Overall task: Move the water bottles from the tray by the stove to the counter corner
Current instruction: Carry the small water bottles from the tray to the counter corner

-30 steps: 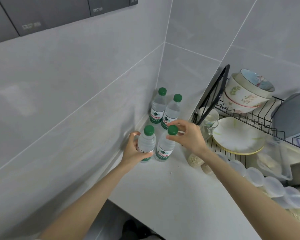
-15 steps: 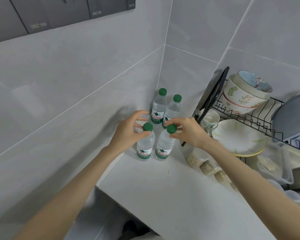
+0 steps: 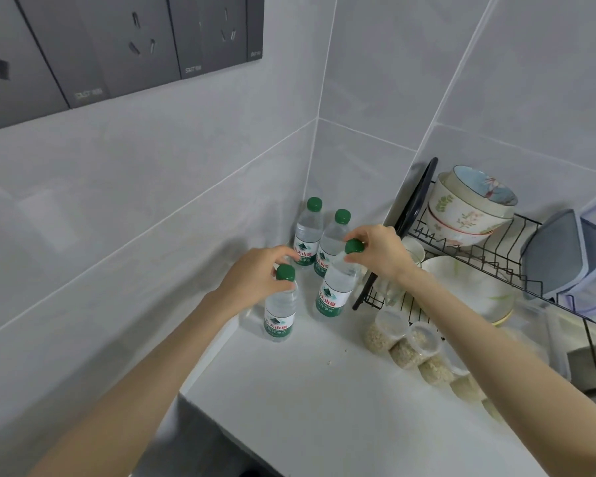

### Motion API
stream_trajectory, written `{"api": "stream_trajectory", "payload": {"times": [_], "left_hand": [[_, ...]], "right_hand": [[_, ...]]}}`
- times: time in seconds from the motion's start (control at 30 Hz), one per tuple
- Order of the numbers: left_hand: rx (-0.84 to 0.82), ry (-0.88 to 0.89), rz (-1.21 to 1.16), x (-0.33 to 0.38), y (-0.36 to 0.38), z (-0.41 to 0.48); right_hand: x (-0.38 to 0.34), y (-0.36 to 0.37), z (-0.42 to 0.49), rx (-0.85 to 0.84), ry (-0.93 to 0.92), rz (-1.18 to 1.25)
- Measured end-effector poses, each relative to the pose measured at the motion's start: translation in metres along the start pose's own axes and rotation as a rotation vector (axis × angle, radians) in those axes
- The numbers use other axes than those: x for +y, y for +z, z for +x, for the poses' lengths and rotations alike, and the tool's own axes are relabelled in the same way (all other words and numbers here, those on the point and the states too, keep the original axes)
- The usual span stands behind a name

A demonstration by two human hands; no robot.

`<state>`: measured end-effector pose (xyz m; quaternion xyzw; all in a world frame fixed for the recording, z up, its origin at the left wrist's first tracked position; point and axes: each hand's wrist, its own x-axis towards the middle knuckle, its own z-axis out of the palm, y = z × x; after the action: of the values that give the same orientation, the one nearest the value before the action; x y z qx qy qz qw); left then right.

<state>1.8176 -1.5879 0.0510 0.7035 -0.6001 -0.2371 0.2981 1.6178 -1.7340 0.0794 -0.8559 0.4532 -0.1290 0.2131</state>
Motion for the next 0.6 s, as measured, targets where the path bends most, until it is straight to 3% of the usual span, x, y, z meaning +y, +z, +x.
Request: {"api": "stream_trajectory", "payload": {"times": [0.6], "left_hand": [[-0.025, -0.003, -0.019, 0.000, -0.004, 0.006]], "right_hand": [[0.010, 0.036, 0.031, 0.262, 0.222, -0.059]]}}
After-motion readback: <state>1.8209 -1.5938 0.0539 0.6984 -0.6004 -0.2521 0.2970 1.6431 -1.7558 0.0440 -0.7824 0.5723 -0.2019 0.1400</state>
